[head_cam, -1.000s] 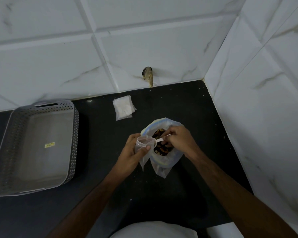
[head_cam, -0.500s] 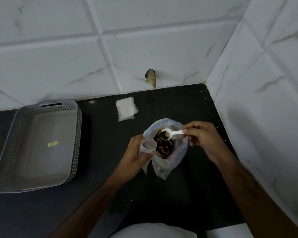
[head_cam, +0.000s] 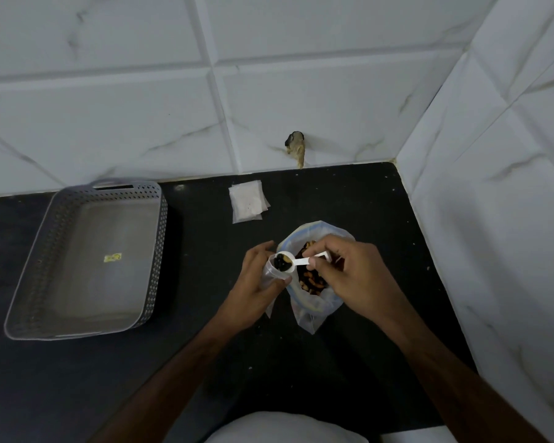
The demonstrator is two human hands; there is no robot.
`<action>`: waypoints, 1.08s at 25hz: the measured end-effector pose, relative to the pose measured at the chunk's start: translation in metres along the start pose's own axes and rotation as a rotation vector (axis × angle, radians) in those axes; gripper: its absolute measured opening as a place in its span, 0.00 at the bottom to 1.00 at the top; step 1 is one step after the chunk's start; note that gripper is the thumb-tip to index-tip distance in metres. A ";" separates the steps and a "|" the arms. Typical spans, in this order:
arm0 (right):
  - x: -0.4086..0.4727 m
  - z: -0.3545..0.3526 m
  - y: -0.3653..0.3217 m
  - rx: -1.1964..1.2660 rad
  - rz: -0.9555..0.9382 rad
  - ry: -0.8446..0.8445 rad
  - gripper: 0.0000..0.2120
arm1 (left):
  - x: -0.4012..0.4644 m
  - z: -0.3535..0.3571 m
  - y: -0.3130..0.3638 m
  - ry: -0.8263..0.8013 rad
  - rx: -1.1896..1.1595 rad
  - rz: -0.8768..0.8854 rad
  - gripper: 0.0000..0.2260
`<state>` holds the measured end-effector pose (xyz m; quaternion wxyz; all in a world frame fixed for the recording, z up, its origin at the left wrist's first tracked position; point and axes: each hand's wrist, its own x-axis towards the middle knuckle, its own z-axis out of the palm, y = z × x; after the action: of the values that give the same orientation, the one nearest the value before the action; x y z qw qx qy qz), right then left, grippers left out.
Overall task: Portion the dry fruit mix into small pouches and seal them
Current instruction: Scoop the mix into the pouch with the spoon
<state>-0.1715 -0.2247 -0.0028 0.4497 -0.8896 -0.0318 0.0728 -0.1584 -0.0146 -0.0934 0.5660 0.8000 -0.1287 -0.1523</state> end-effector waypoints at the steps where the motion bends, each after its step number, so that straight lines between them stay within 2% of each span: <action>1: 0.001 0.004 -0.001 -0.064 -0.068 0.009 0.06 | -0.001 0.000 0.000 0.017 0.003 0.012 0.18; 3: 0.002 0.011 0.002 -0.195 -0.323 0.080 0.08 | -0.001 0.000 0.003 0.057 0.008 0.023 0.20; 6: 0.000 0.014 0.012 -0.392 -0.587 0.040 0.10 | -0.002 0.000 0.007 0.112 -0.028 0.037 0.19; 8: 0.002 0.015 0.018 -0.557 -0.666 0.018 0.11 | -0.002 -0.001 0.006 0.126 -0.047 0.064 0.19; 11: 0.004 0.019 0.015 -0.483 -0.673 0.143 0.08 | -0.002 -0.002 0.003 0.135 -0.068 0.065 0.21; 13: -0.001 0.018 0.010 -0.266 -0.530 0.226 0.06 | -0.001 -0.003 0.003 0.142 -0.087 0.059 0.20; 16: -0.008 0.011 0.005 0.016 -0.207 0.189 0.07 | 0.000 -0.003 0.004 0.135 -0.066 0.084 0.19; 19: -0.007 0.008 0.002 0.170 -0.075 0.144 0.09 | 0.000 -0.003 0.005 0.113 -0.075 0.073 0.19; 23: -0.005 -0.003 0.008 0.518 0.146 0.173 0.08 | -0.002 -0.006 0.005 0.079 -0.033 0.060 0.18; 25: -0.004 -0.015 0.023 0.573 0.244 0.229 0.08 | -0.002 -0.007 0.005 0.052 0.081 0.067 0.17; 27: -0.005 -0.022 0.044 0.400 0.272 0.233 0.07 | -0.002 -0.005 0.005 0.008 0.164 0.086 0.16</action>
<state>-0.1728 -0.2693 -0.0247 0.6033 -0.7816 0.1550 0.0343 -0.1589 -0.0112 -0.0866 0.5051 0.8380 -0.1725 -0.1134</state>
